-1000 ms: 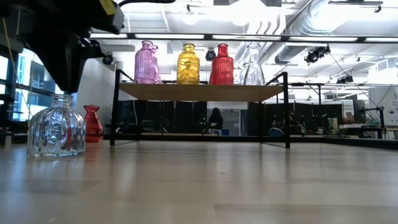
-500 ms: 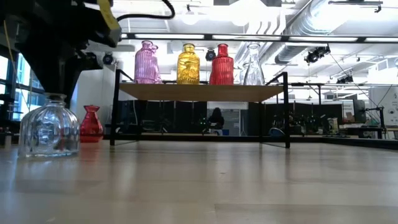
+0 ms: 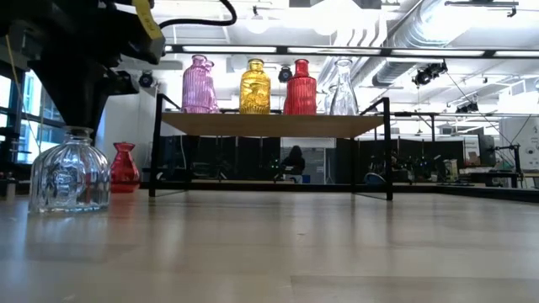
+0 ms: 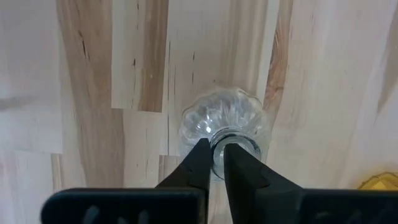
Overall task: Sort vases onto shelf
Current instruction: Put the transparent vase on the shelf aligned with the other transparent vases
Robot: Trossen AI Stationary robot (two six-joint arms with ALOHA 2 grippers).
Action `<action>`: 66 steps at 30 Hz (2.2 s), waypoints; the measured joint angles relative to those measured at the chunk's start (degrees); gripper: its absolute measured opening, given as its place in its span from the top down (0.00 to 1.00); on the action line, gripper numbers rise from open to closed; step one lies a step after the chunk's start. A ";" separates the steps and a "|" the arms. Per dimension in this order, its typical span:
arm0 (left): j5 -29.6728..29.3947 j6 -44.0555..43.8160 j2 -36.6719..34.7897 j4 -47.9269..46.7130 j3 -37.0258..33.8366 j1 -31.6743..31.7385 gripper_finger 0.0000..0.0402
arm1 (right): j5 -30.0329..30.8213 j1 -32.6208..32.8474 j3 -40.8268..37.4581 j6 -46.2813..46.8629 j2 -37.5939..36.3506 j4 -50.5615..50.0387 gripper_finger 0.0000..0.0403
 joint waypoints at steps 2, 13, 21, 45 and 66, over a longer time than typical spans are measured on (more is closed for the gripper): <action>0.09 -0.79 0.00 0.00 0.00 0.00 0.97 | 0.00 0.00 0.00 0.02 0.00 0.00 0.83; 1.01 -0.76 0.42 -0.45 2.15 -0.05 0.98 | 0.03 0.00 0.00 -0.93 0.00 0.00 0.83; 2.33 0.43 0.33 -0.23 5.76 -0.07 0.99 | -0.06 0.00 0.00 -3.47 0.00 0.00 0.82; 2.55 3.65 0.13 -0.06 20.63 -0.04 0.99 | 1.09 0.00 0.00 -24.19 5.61 12.48 0.51; -0.22 6.11 0.11 6.80 25.99 4.24 0.99 | -4.74 -1.15 -0.02 -36.48 13.24 32.44 0.51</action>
